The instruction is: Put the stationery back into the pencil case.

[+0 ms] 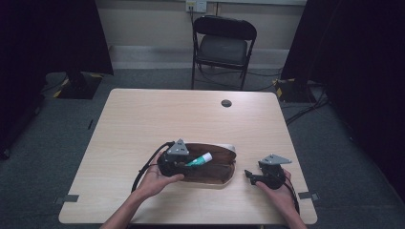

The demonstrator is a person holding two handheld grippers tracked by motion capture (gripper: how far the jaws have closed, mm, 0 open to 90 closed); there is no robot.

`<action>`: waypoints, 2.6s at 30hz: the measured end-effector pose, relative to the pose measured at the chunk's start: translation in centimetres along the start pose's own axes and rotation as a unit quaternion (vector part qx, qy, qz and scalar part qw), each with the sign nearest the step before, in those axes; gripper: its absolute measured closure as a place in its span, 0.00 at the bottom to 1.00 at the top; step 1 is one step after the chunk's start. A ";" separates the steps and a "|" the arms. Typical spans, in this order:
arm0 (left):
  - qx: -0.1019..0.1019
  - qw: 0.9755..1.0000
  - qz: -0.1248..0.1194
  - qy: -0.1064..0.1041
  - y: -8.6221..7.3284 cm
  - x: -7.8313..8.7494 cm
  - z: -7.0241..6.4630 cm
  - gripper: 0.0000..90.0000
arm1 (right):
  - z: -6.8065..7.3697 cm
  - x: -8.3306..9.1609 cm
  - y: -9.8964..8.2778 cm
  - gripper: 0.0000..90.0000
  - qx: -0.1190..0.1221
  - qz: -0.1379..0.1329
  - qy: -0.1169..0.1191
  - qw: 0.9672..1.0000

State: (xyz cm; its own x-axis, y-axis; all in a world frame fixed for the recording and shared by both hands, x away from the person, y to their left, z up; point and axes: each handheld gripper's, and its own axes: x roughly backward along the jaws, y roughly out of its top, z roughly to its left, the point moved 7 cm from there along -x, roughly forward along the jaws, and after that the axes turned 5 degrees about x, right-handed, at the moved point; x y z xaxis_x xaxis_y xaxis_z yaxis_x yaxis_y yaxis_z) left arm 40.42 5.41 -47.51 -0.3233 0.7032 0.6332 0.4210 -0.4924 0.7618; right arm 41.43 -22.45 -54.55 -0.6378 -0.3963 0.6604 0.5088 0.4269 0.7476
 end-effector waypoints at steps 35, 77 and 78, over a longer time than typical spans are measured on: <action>0.003 0.999 -0.017 0.032 0.3 -1.1 1.8 0.62 | 0.0 0.0 0.0 0.31 0.000 0.000 0.000 1.000; 0.080 0.995 -0.033 0.053 -7.7 9.1 4.2 0.19 | -0.1 -0.1 0.0 0.28 -0.002 0.002 -0.003 1.000; 0.086 0.994 -0.034 0.054 -8.0 9.2 4.3 0.19 | -0.1 -0.1 0.0 0.28 -0.002 0.002 -0.003 1.000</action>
State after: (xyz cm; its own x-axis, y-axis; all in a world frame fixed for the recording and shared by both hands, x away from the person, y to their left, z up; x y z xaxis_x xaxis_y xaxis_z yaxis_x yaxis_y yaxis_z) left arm 37.67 18.05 -48.39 -0.4409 0.6677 0.5999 0.5316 -0.3442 0.7739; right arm 41.54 -22.51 -54.58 -0.6395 -0.3900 0.6625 0.5128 0.4257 0.7456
